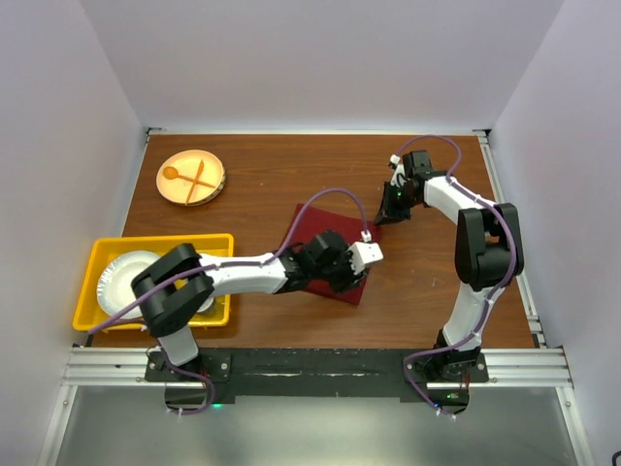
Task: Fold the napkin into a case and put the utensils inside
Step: Smooth out the lower triangle-folded napkin at the center of the board.
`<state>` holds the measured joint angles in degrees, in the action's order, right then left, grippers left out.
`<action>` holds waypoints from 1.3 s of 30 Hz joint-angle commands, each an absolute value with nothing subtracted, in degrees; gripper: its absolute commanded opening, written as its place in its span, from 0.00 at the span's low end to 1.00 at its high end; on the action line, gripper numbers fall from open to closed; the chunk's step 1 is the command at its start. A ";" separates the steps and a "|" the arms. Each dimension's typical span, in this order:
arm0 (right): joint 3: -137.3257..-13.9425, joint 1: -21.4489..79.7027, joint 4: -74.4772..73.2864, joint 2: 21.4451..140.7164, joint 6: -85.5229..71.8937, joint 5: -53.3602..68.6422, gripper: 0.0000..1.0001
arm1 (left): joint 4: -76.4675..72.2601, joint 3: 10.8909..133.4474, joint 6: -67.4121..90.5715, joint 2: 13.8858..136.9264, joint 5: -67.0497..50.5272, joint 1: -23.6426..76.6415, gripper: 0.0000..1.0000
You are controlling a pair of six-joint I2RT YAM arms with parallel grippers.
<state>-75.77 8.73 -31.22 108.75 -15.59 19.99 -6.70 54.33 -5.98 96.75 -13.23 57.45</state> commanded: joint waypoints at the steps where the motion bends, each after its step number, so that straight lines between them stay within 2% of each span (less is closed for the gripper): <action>1: -75.50 8.96 -29.27 108.81 -16.52 18.81 0.00 | -11.34 59.85 1.39 100.89 -2.13 60.11 0.39; 5: -74.18 8.96 -28.65 108.28 -16.61 18.81 0.00 | -10.99 61.52 2.90 103.44 -0.18 60.29 0.38; 19: -73.56 8.88 -28.30 108.19 -16.44 18.98 0.00 | -9.67 63.63 3.25 106.87 -0.18 60.64 0.42; 26: -74.79 8.79 -28.74 108.89 -15.91 18.81 0.00 | -9.32 63.90 3.16 108.37 -0.18 60.91 0.38; 29: -75.23 8.88 -28.83 109.16 -16.00 18.90 0.00 | -9.23 63.63 2.99 108.28 -0.17 60.82 0.31; 36: -76.29 8.79 -29.35 109.42 -15.56 19.42 0.00 | -9.32 62.93 2.81 106.35 -0.44 60.91 0.03; 39: -76.64 8.79 -29.44 109.34 -16.08 19.95 0.00 | -9.23 62.32 2.72 105.30 -0.35 60.91 0.00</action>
<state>-74.04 8.73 -29.32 109.47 -16.01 19.92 -7.88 61.71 2.39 108.42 -0.95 60.51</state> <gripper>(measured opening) 0.014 0.016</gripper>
